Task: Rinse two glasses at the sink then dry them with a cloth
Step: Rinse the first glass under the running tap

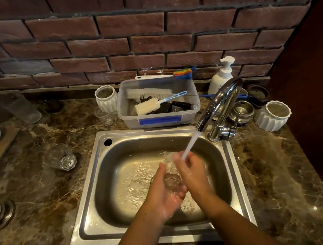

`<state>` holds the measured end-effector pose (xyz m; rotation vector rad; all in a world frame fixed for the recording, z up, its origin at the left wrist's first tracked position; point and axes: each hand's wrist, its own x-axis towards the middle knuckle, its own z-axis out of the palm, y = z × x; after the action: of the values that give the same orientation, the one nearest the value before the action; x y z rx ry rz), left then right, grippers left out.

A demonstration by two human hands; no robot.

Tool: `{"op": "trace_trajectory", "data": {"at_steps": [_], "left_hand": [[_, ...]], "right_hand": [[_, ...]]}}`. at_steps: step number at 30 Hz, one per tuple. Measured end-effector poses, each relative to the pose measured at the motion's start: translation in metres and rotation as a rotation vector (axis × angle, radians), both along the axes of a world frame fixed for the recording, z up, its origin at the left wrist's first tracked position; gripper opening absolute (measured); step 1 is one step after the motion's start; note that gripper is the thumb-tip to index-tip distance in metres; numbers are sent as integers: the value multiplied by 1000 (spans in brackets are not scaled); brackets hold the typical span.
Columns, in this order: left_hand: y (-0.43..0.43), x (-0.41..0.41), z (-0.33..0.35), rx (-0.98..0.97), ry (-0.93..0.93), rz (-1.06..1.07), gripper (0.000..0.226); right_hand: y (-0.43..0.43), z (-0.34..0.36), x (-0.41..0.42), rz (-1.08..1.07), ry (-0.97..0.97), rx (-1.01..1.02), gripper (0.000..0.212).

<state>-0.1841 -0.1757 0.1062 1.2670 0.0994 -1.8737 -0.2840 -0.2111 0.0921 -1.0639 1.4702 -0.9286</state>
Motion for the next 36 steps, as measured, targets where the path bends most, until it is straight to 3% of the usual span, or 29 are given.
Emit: {"op": "trace_trajectory", "data": {"at_steps": [7, 10, 14, 23, 29, 33, 36], "left_hand": [[3, 7, 3, -97, -210, -293, 58], [-2, 2, 1, -81, -207, -219, 66], [-2, 3, 4, -48, -49, -44, 54], [2, 0, 1, -6, -88, 15, 41], [-8, 5, -3, 57, 36, 138, 39], [-9, 11, -7, 6, 86, 95, 52], [-9, 7, -7, -68, 147, 56, 53]], "right_hand": [[-17, 1, -8, 76, 169, 16, 31], [-25, 12, -6, 59, 149, 40, 34], [-14, 10, -4, 50, 65, 6, 24], [-12, 6, -3, 130, 431, -45, 45], [3, 26, -4, 381, 418, -294, 18], [12, 31, -16, 552, 535, -406, 29], [17, 33, -27, 526, 537, -488, 29]]}}
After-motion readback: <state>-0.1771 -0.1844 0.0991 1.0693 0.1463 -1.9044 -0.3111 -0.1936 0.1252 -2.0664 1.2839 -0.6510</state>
